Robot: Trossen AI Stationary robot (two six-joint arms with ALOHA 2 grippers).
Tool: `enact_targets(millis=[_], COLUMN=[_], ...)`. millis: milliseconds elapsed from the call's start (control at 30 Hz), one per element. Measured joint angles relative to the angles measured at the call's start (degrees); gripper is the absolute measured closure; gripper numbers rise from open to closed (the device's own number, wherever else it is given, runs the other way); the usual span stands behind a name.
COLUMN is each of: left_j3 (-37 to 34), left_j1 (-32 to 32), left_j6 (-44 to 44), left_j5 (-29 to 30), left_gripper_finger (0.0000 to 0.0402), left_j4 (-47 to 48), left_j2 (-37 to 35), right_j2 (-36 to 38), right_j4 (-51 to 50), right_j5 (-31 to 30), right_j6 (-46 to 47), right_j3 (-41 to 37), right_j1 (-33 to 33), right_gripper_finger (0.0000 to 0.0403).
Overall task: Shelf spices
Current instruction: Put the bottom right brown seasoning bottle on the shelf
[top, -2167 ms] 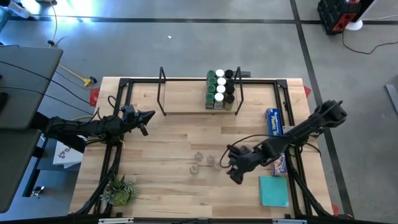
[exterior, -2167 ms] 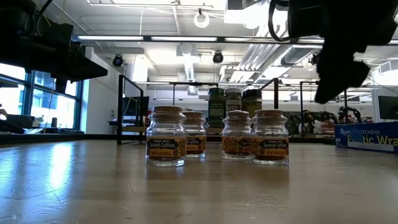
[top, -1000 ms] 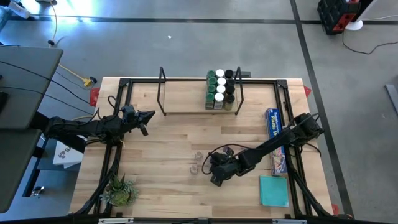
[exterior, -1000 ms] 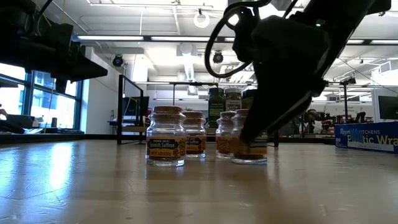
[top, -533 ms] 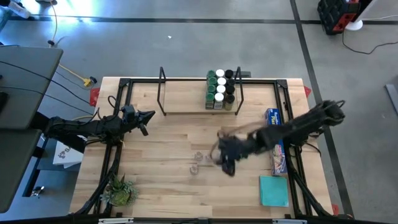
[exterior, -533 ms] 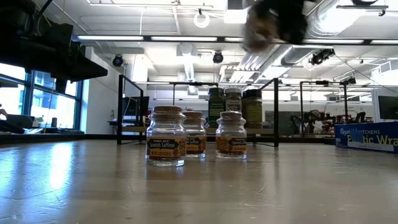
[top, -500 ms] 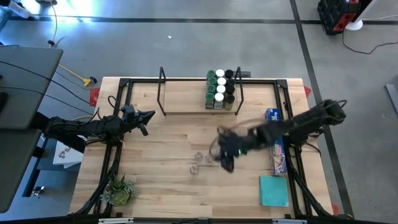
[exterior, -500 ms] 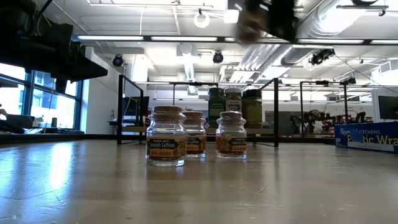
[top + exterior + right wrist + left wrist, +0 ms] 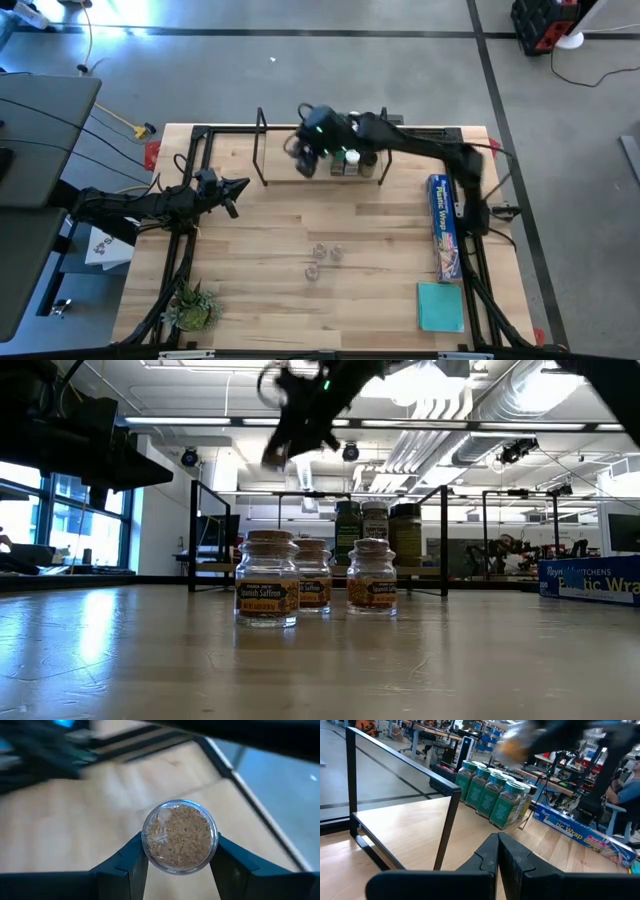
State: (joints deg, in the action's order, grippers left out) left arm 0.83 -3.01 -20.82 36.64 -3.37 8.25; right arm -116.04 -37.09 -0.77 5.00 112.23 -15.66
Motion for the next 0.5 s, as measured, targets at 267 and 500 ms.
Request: enact_targets(millis=[267, 500], left_j3=[0.0, 0.0], left_j1=[0.0, 0.0], left_j6=[0.0, 0.0], left_j5=[0.0, 0.0], left_gripper_finger=[0.0396, 0.0396], left_j4=[0.0, 0.0], left_j2=[0.0, 0.0], right_j2=[-15.7, -20.5], right_j4=[-13.3, -19.2], right_j5=[0.3, 0.4], right_j6=[-5.5, -9.4], right_j3=[17.5, 20.9], right_j1=[-8.5, -11.4], right_gripper_finger=[0.0238, 0.0237])
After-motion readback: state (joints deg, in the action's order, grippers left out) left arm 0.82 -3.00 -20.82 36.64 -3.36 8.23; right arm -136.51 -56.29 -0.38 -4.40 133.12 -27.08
